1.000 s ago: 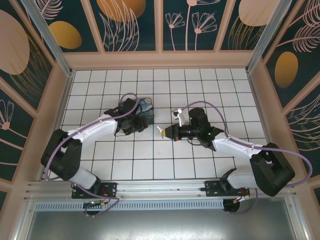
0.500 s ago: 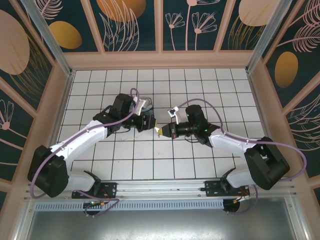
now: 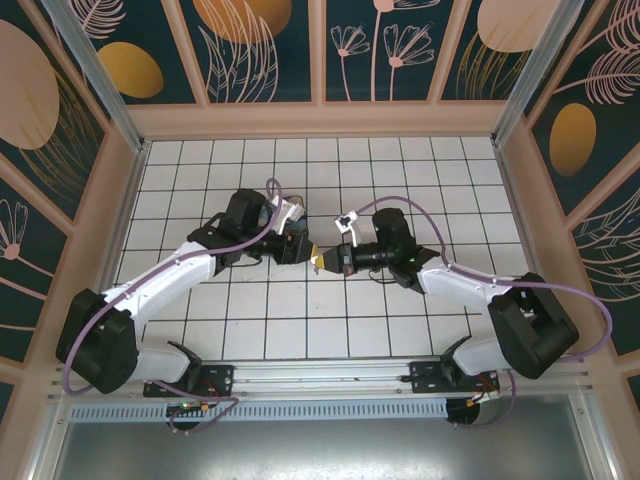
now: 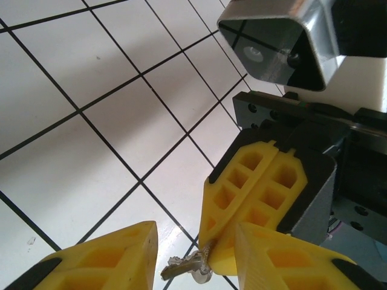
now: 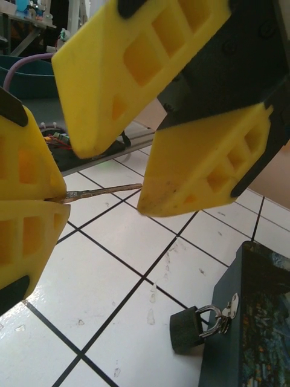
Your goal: Unlock the padlock with the key
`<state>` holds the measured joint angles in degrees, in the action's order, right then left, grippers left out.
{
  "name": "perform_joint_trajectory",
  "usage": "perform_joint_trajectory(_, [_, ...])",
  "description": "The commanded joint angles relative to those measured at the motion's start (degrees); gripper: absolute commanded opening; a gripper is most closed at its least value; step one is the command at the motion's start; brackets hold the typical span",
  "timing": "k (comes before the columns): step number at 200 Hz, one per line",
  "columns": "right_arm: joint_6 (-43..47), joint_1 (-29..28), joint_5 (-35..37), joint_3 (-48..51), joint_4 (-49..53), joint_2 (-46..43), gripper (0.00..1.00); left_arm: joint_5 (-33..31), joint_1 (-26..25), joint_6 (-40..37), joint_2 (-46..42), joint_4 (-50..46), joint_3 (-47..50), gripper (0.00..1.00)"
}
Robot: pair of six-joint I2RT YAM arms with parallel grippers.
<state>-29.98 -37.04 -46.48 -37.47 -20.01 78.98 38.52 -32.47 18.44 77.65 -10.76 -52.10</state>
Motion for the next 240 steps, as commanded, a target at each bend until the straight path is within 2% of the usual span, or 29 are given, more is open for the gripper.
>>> perform_joint_trajectory(1, [-0.7, 0.8, -1.6, -1.0, -3.6, 0.6, 0.00, -0.6, 0.4, -0.8, 1.4, -0.1, 0.0, 0.38])
perform_joint_trajectory(20, [-0.7, 1.0, -1.7, -0.7, -4.0, 0.5, 0.00, 0.7, 0.6, -0.5, 2.2, 0.0, -0.4, 0.37])
perform_joint_trajectory(42, [-0.5, 1.6, -2.0, -0.5, -4.4, 1.0, 0.00, 1.7, 0.6, 0.2, 1.8, 1.0, -0.2, 0.28])
perform_joint_trajectory(76, [-0.4, 2.4, -2.6, 0.5, -5.1, 1.4, 0.00, 4.0, 2.4, 1.9, -0.4, 2.8, 0.9, 0.30])
perform_joint_trajectory(101, [-0.6, 2.5, -3.1, 0.3, -6.0, 1.5, 0.00, 5.1, 2.4, 1.8, -0.6, 2.3, 1.3, 0.27])
perform_joint_trajectory(156, [-0.8, 2.1, -4.0, 0.2, -7.1, 1.9, 0.00, 5.9, 2.4, 3.2, -0.2, 4.0, 1.8, 0.28])
perform_joint_trajectory(189, [-1.0, 1.7, -4.8, -0.1, -7.4, 2.5, 0.00, 6.8, 2.4, 3.3, -0.3, 4.7, 1.8, 0.18])
perform_joint_trajectory(223, [-2.1, 1.8, -6.0, 0.0, -9.1, 3.7, 0.00, 8.0, 2.4, 3.5, -0.8, 6.3, 3.2, 0.00])
perform_joint_trajectory(240, [-2.3, 1.9, -6.2, -0.3, -8.9, 4.1, 0.00, 8.0, 2.4, 4.2, -1.3, 7.1, 3.9, 0.00])
